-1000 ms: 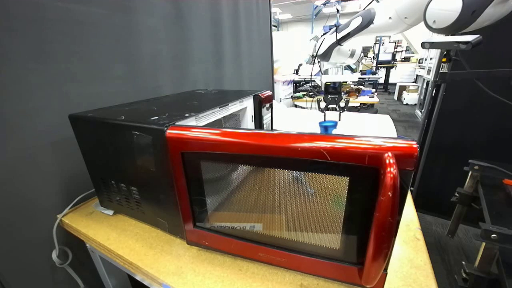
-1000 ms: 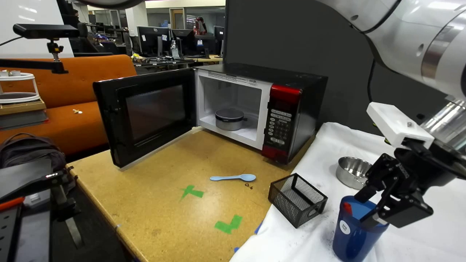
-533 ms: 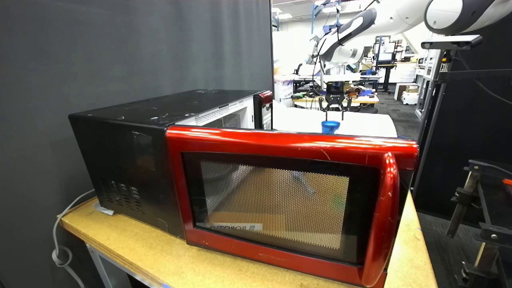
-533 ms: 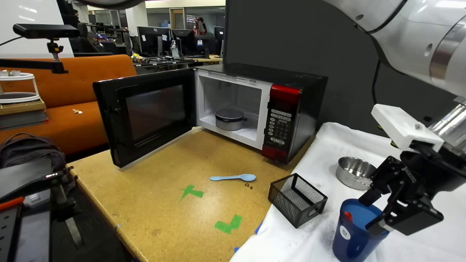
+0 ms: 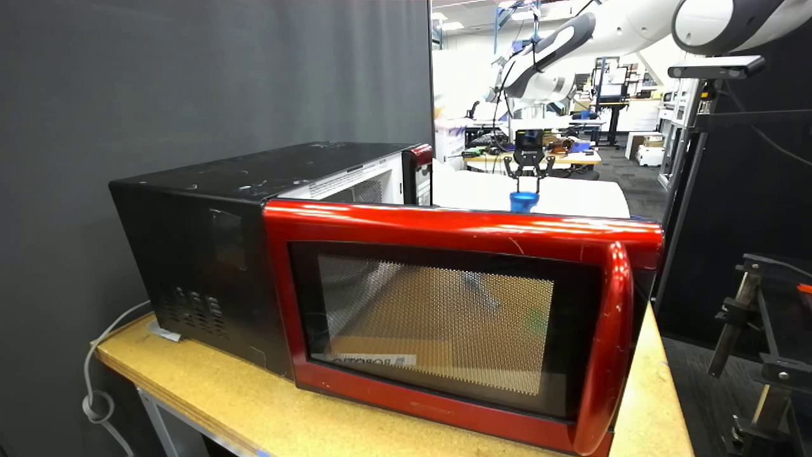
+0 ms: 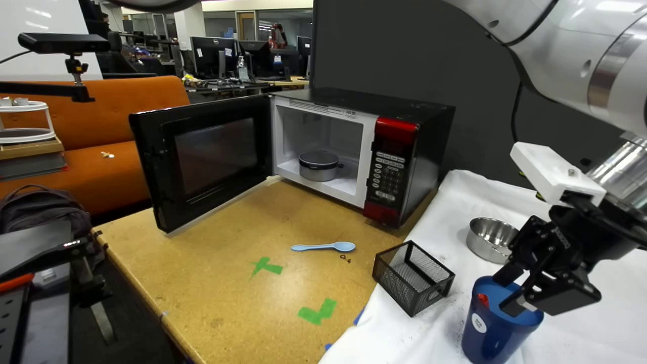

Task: Remove the marker from the blue bowl and put it on the table

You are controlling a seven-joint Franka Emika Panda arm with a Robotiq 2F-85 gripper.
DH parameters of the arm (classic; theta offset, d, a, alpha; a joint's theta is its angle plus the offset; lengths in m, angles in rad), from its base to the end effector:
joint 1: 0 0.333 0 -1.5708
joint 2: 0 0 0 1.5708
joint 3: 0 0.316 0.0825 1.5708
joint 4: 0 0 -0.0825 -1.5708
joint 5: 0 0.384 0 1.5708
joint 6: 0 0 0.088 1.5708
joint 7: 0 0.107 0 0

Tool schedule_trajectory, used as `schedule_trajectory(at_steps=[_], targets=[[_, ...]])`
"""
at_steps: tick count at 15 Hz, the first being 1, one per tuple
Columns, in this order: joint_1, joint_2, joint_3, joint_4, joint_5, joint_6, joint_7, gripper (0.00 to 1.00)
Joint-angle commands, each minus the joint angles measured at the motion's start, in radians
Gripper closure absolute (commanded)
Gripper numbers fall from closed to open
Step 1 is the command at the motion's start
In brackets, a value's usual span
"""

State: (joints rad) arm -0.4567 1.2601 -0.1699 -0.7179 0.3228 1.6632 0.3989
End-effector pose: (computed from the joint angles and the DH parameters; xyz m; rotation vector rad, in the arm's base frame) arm 0.6687 -0.3710 0.1510 -2.5717 1.4262 0.4311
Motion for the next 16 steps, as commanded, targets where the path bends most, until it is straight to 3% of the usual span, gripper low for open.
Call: schedule_trajectory(at_steps=[1,10,16], targets=[[0.003,-0.009,0.003,-0.007,0.001,-0.008,-0.004,0.32],[0.0,0.02,0.01,0.007,0.007,-0.013,-0.005,0.48],[0.007,0.043,0.017,0.02,0.001,-0.034,-0.004,0.39]])
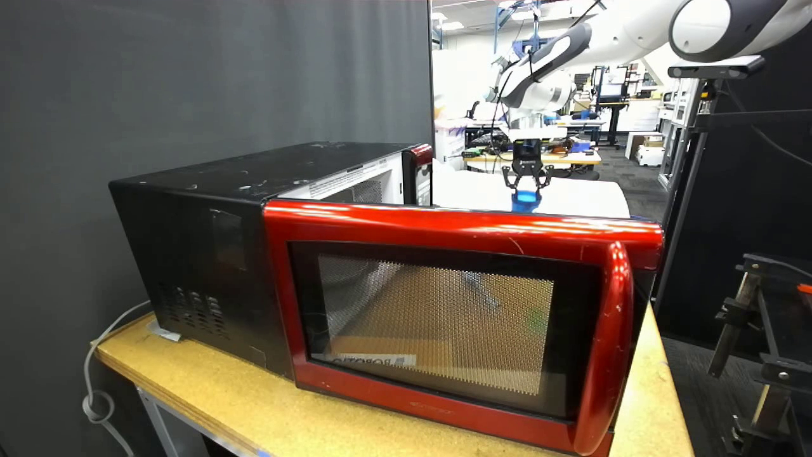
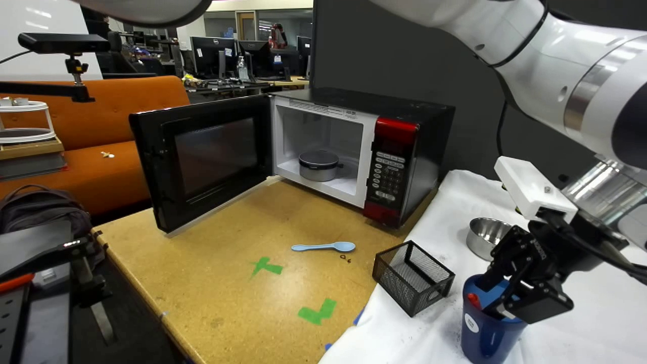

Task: Remove the marker from the blue bowl and put it on the table

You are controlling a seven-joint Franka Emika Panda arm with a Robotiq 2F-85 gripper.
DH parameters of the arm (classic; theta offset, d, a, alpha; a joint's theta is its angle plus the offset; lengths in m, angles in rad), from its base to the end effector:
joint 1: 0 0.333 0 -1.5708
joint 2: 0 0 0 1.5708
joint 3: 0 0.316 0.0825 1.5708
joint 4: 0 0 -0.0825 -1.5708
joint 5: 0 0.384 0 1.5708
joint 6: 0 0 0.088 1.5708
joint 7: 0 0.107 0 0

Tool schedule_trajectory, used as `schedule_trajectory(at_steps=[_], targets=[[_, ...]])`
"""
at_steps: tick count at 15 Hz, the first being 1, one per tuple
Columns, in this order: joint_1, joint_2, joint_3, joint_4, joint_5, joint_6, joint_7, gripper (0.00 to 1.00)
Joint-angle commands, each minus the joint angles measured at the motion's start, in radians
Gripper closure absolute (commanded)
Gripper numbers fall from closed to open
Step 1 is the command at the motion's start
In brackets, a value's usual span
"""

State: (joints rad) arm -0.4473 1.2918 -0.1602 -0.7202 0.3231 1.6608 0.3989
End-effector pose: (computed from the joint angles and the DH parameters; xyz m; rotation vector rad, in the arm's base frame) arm 0.6676 -0.3582 0.1254 -2.5659 1.4061 0.4857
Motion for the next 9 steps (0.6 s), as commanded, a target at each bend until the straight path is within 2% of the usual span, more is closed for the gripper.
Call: schedule_trajectory(at_steps=[1,2,3,4,7,9], targets=[[0.0,0.015,0.008,0.026,0.001,-0.038,-0.003,0.39],[0.002,0.017,0.008,0.03,0.0,-0.046,0.0,0.4],[0.002,0.018,0.008,0.032,0.001,-0.051,-0.001,0.47],[0.003,0.019,0.009,0.035,0.002,-0.058,0.0,0.66],[0.001,0.022,0.01,0.042,0.006,-0.07,0.002,0.89],[-0.002,0.025,0.011,0.047,0.007,-0.078,0.004,1.0]])
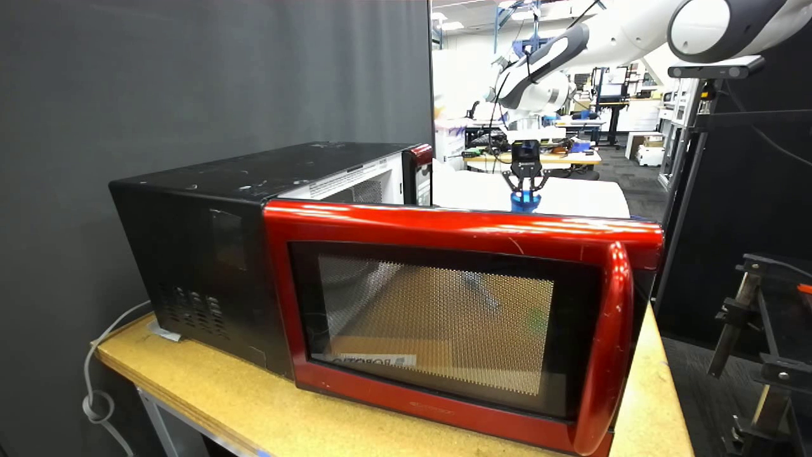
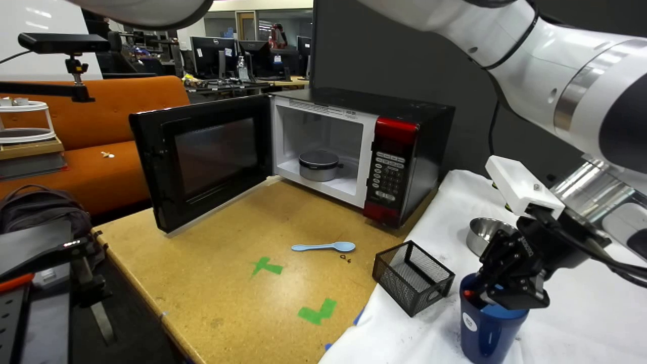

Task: Remove the marker from the blue bowl and put it on the table

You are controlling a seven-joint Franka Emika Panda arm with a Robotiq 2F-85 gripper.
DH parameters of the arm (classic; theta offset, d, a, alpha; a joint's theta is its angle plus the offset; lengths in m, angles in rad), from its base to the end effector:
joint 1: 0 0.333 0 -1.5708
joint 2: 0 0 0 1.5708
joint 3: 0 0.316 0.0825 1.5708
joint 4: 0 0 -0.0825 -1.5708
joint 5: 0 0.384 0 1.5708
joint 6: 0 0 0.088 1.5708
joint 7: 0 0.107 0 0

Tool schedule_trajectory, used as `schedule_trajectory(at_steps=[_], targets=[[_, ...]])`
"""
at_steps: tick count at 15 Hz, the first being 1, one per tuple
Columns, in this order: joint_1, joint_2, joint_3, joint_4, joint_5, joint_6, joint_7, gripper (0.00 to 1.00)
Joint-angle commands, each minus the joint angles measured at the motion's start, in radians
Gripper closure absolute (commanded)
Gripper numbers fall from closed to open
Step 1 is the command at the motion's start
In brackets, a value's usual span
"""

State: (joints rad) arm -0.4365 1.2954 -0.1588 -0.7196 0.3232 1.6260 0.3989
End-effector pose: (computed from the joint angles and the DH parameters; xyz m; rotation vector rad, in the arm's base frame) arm 0.6676 -0.3473 0.1214 -2.5644 1.3825 0.5418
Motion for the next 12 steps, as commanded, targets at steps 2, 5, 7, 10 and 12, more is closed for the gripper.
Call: schedule_trajectory(at_steps=[2,5,7,10,12], targets=[[-0.016,0.023,0.01,0.053,0.009,-0.053,0.007,0.95],[-0.019,0.017,0.009,0.066,0.009,-0.063,0.015,0.95],[-0.02,0.013,0.008,0.081,0.009,-0.068,0.02,0.95],[-0.02,0.012,0.009,0.108,0.008,-0.078,0.025,0.95],[-0.021,0.009,0.01,0.12,0.009,-0.089,0.022,0.95]])
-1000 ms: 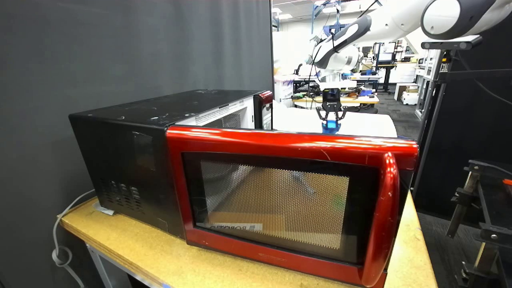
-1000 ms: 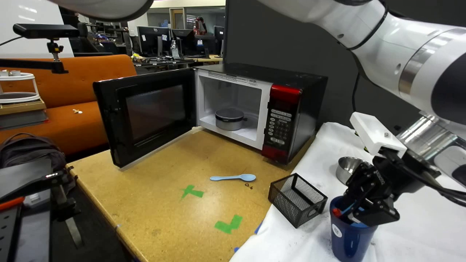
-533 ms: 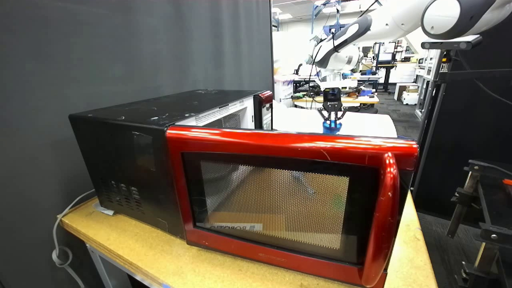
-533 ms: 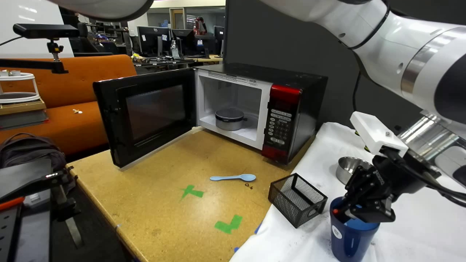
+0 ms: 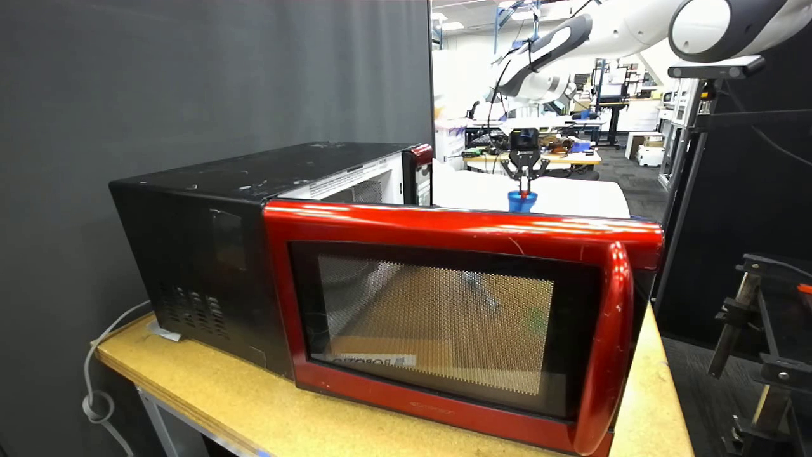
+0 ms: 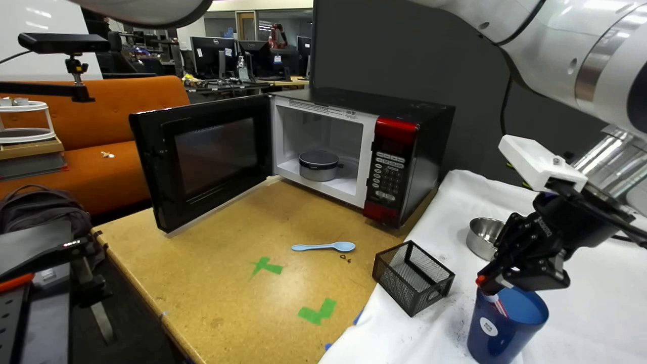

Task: Remove the marker from the blue bowl and put it on the table

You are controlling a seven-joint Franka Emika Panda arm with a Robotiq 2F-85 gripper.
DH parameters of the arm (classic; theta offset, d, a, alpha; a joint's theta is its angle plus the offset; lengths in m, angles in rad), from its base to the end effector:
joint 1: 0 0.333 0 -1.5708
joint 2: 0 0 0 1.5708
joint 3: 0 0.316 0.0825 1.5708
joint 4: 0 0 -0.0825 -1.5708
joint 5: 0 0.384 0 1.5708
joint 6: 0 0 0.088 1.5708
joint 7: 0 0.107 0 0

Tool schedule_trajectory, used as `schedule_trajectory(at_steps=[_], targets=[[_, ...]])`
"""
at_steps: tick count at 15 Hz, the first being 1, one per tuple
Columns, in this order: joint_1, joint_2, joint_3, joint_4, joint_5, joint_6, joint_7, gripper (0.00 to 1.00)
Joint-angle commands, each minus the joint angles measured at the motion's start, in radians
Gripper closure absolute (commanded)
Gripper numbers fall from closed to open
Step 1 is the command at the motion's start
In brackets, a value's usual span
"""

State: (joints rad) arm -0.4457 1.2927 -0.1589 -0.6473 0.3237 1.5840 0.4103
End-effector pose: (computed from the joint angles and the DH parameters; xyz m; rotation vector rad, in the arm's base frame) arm 0.6756 -0.3529 0.1525 -2.5694 1.3847 0.4960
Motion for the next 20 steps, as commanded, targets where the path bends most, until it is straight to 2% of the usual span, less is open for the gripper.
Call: schedule_trajectory(at_steps=[1,9,17,20], targets=[[-0.013,0.008,0.011,0.053,0.009,-0.054,0.008,0.95],[-0.019,-0.034,0.008,0.087,0.008,-0.055,-0.01,0.95],[0.002,-0.091,0.001,0.07,-0.002,-0.028,-0.057,0.95],[0.022,-0.086,-0.012,0.064,-0.032,-0.001,-0.14,0.95]])
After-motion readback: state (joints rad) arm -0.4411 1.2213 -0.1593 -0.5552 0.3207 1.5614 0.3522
